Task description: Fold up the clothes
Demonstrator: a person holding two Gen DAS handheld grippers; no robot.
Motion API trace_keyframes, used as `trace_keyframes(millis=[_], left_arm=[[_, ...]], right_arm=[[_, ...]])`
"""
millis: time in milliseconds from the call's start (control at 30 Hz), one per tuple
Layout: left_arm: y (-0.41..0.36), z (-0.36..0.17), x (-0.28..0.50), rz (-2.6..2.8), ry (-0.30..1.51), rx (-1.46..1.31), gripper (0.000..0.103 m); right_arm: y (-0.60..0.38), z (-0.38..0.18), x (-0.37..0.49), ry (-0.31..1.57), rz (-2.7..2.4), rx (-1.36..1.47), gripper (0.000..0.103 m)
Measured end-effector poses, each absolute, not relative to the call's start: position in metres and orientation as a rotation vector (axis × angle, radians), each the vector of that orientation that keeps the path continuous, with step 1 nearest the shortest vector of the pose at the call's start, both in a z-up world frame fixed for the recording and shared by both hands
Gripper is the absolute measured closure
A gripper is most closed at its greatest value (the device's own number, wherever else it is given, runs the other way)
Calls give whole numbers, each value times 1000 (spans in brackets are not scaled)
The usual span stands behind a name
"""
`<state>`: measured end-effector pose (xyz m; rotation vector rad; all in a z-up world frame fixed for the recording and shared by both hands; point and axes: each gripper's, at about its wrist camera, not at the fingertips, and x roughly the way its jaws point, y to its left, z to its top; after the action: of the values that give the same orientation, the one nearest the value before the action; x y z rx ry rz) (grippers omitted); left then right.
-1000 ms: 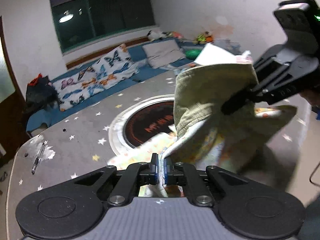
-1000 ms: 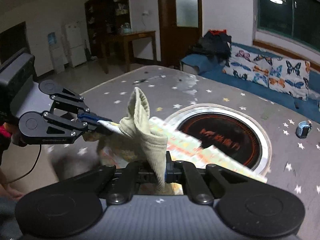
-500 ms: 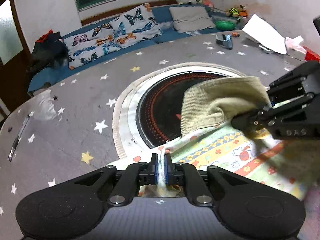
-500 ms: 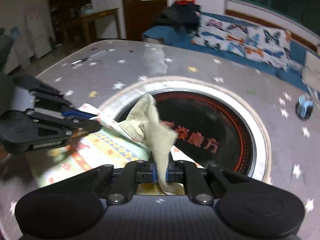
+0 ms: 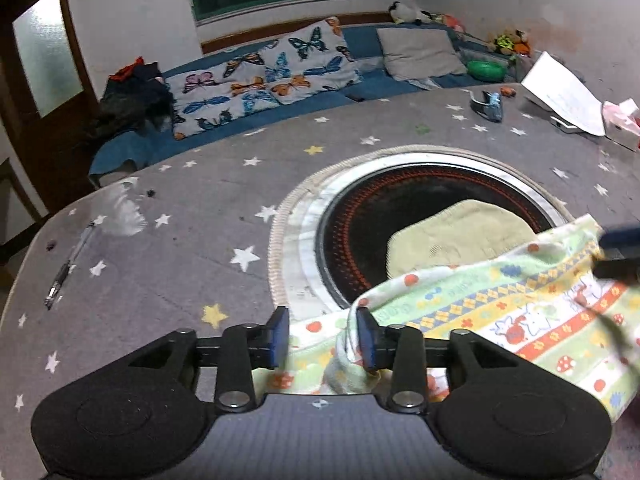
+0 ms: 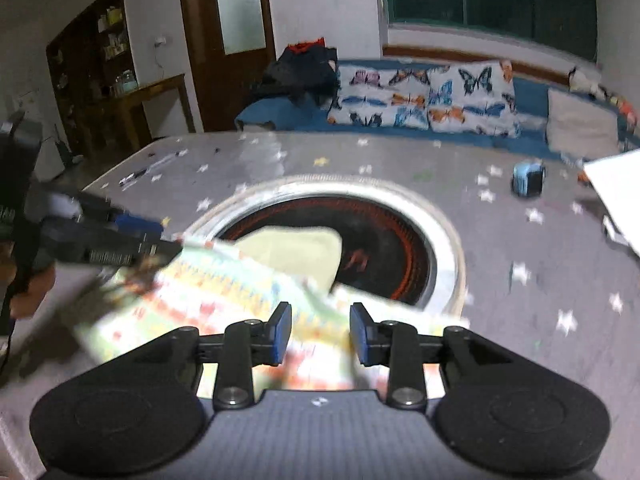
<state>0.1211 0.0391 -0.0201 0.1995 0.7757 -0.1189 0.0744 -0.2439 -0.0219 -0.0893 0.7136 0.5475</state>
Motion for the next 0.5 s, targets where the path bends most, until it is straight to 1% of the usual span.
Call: trace_keyframes(millis=[33, 167, 267, 400, 500], left_arm=[[41, -19, 121, -111, 777, 194, 58], [48, -18, 121, -73, 780, 185, 57], [56, -15, 120, -13, 774, 196, 58], [71, -4, 113, 9, 764, 119, 58], [68, 5, 102, -47, 754, 74, 58]], right_arm=[[-245, -26, 72, 723, 545, -92, 71], [-247, -34, 76, 742, 511, -98, 72], [-249, -34, 82, 746, 483, -90, 75], [-252, -34, 91, 750, 446, -79, 75], [-244, -30, 92, 746, 452, -78, 75]])
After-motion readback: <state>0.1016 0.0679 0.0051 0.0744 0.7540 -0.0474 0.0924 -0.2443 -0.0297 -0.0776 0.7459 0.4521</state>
